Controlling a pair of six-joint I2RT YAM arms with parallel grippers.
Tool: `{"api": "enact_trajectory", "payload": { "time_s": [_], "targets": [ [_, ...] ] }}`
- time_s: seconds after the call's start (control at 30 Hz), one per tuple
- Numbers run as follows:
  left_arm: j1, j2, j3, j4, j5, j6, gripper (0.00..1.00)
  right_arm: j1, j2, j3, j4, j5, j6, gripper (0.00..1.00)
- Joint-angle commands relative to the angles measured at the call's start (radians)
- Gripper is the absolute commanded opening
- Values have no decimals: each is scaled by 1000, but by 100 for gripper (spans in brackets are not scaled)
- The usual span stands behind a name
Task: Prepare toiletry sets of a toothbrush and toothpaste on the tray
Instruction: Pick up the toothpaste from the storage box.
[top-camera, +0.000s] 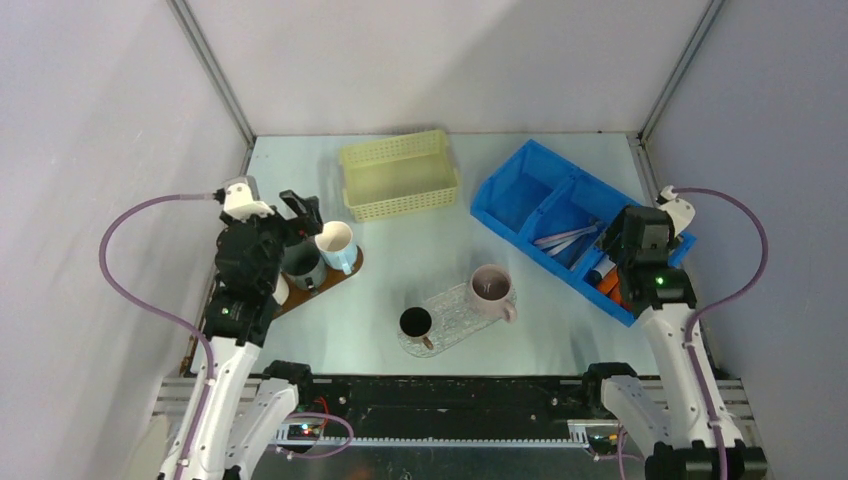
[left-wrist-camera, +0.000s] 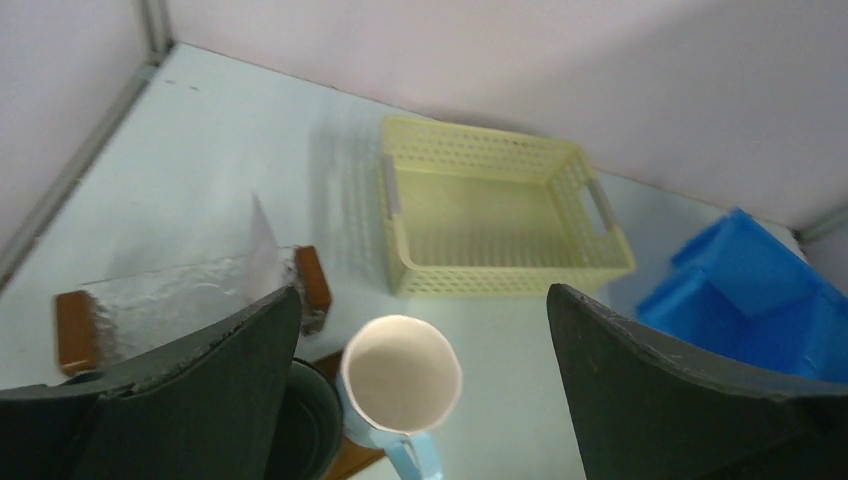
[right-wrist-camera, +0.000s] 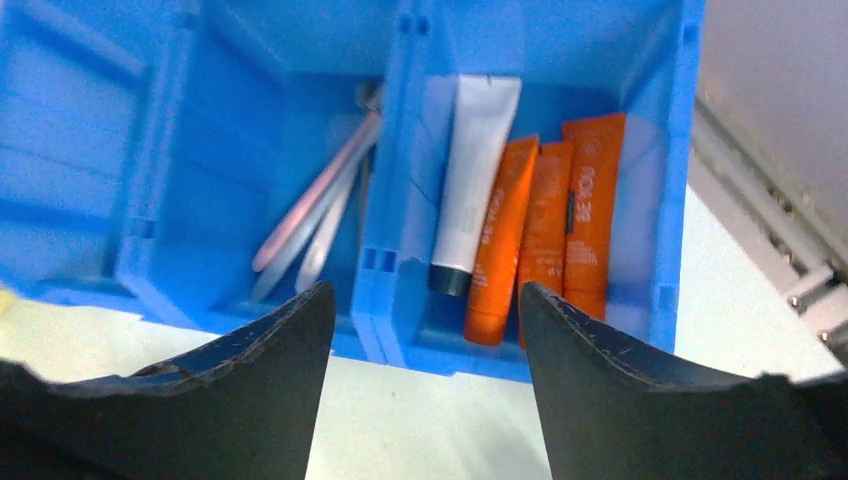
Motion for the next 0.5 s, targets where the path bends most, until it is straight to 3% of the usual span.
{"api": "enact_trajectory", "payload": {
  "time_s": [0.0, 0.23, 0.47],
  "targets": [
    [-45, -16, 28, -42, 106, -46, 100, -79, 85, 1, -86, -15, 147, 67],
    [-107, -32, 9, -69, 160, -82, 100, -198, 228, -31, -55, -112, 234, 54],
    [-119, -48, 11, -95, 169, -81, 100, -226, 363, -49, -46, -157, 285, 41]
  ]
}}
